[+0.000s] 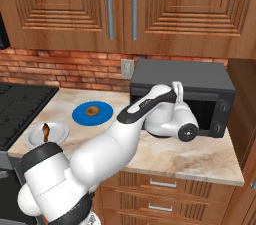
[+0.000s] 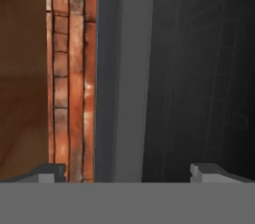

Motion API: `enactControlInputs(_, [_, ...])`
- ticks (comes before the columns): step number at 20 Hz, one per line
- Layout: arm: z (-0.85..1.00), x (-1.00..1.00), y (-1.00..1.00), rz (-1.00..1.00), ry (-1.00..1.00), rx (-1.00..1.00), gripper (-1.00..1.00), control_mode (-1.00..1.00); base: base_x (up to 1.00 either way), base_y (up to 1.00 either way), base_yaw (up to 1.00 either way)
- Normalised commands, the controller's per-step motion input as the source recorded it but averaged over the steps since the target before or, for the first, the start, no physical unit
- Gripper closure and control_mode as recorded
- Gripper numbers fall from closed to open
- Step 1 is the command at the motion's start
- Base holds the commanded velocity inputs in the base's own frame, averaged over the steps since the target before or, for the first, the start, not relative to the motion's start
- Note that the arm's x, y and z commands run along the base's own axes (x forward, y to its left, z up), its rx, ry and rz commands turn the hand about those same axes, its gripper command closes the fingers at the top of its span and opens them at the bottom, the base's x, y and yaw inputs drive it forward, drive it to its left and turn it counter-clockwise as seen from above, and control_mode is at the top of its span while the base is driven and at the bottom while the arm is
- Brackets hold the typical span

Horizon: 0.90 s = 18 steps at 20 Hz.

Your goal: Open the toaster oven door. Place the bread on the top rack in the toaster oven and place the chicken drumstick on the bottom rack.

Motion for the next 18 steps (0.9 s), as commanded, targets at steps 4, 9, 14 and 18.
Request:
enactControlInputs(4, [-0.09,0.37,-0.01,0.0,-0.03,0.0,-1.0,-1.0,0.0,0.0,0.0])
enactControlInputs(9, [-0.01,0.35,-0.02,0.03,0.0,0.0,-1.0,-1.0,0.0,0.0,0.0])
enactControlInputs(14, [0.0,0.14,-0.18,0.05,0.0,0.0,-1.0,-1.0,0.0,0.0,0.0])
enactControlInputs(18, [0.0,0.04,-0.14,0.02,0.0,0.0,-1.0,-1.0,0.0,0.0,0.0])
